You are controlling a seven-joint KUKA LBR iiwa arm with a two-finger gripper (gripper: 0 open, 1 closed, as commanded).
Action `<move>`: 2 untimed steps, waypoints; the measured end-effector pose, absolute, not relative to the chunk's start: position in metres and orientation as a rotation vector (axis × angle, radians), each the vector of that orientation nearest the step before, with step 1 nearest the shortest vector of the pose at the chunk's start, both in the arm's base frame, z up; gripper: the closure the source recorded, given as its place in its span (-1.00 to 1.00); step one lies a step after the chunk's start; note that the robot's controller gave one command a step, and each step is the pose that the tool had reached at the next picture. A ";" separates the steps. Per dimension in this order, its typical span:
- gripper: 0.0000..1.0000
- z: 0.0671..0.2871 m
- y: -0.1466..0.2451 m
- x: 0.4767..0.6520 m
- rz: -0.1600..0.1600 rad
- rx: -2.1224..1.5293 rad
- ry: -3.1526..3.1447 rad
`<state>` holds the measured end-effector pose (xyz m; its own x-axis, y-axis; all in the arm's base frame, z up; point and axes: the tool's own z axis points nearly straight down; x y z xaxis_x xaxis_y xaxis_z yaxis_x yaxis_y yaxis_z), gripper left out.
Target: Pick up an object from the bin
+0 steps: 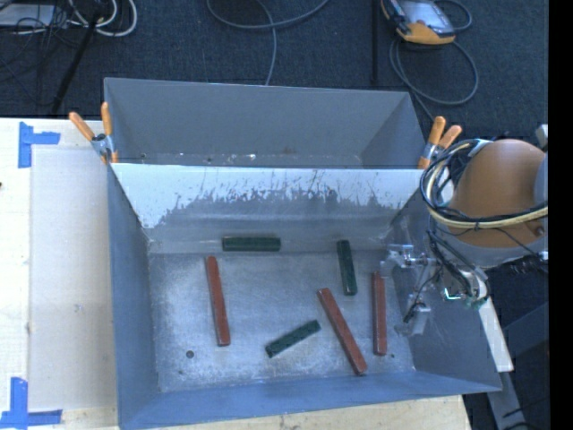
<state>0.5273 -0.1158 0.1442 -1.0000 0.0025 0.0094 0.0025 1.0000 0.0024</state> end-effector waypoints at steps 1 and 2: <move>-1.00 0.148 -0.115 0.529 -0.001 0.002 -3.140; -1.00 0.102 -0.132 0.521 0.000 0.519 -3.101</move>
Offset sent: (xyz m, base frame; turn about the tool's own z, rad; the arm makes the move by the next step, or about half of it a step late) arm -0.0149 -0.0292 -0.0742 -0.5360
